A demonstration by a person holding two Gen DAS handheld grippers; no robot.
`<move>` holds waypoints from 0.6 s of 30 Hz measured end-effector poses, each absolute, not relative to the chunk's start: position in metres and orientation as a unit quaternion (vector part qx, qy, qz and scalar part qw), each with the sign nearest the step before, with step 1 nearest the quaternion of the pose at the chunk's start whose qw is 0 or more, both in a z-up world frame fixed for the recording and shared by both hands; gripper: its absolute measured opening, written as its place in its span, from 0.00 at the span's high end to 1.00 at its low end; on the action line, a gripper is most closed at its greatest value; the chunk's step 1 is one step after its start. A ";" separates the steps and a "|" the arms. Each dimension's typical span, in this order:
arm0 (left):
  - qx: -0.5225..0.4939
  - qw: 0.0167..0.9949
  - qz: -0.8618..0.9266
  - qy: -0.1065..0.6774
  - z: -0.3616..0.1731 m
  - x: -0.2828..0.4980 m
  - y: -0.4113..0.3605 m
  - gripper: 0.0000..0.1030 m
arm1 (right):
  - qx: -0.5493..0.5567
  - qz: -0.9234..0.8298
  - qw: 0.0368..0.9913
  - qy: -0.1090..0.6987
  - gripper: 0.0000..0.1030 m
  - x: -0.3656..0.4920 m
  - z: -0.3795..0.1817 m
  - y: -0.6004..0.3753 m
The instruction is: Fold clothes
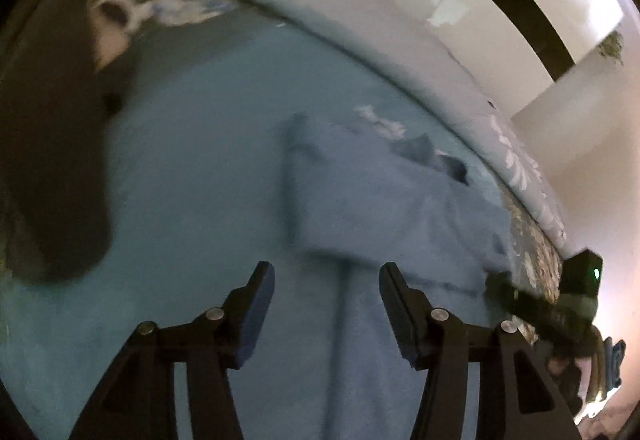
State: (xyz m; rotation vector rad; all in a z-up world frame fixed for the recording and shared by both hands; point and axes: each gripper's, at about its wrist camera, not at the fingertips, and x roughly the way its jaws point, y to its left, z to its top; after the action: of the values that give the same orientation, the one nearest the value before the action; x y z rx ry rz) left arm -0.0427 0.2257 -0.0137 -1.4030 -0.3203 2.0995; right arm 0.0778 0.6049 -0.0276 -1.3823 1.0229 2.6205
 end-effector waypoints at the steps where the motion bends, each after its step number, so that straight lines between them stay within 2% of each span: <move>1: -0.528 0.295 0.786 -0.128 -0.016 -0.041 0.223 0.43 | -0.440 0.834 0.002 0.333 0.40 0.075 -0.030 0.603; 6: -0.532 0.300 0.776 -0.160 -0.027 -0.034 0.214 0.43 | -0.417 0.831 -0.008 0.368 0.41 0.067 -0.032 0.599; 8: -0.533 0.301 0.774 -0.161 -0.028 -0.032 0.216 0.43 | -0.410 0.830 -0.007 0.379 0.49 0.065 -0.033 0.601; 10: -0.533 0.305 0.773 -0.160 -0.027 -0.030 0.219 0.43 | -0.405 0.832 -0.015 0.380 0.86 0.062 -0.027 0.602; 11: -0.532 0.307 0.773 -0.158 -0.027 -0.030 0.223 0.43 | -0.401 0.837 -0.017 0.372 0.91 0.059 -0.020 0.601; 18: -0.523 0.315 0.783 -0.114 -0.022 -0.033 0.253 0.43 | -0.375 0.870 -0.029 0.320 0.93 0.044 0.025 0.598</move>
State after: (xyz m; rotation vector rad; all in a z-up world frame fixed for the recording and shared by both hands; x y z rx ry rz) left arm -0.0331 0.2528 -0.0224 -1.3789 -0.3010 2.0631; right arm 0.0444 0.5983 0.0251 -1.1996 1.0250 2.7832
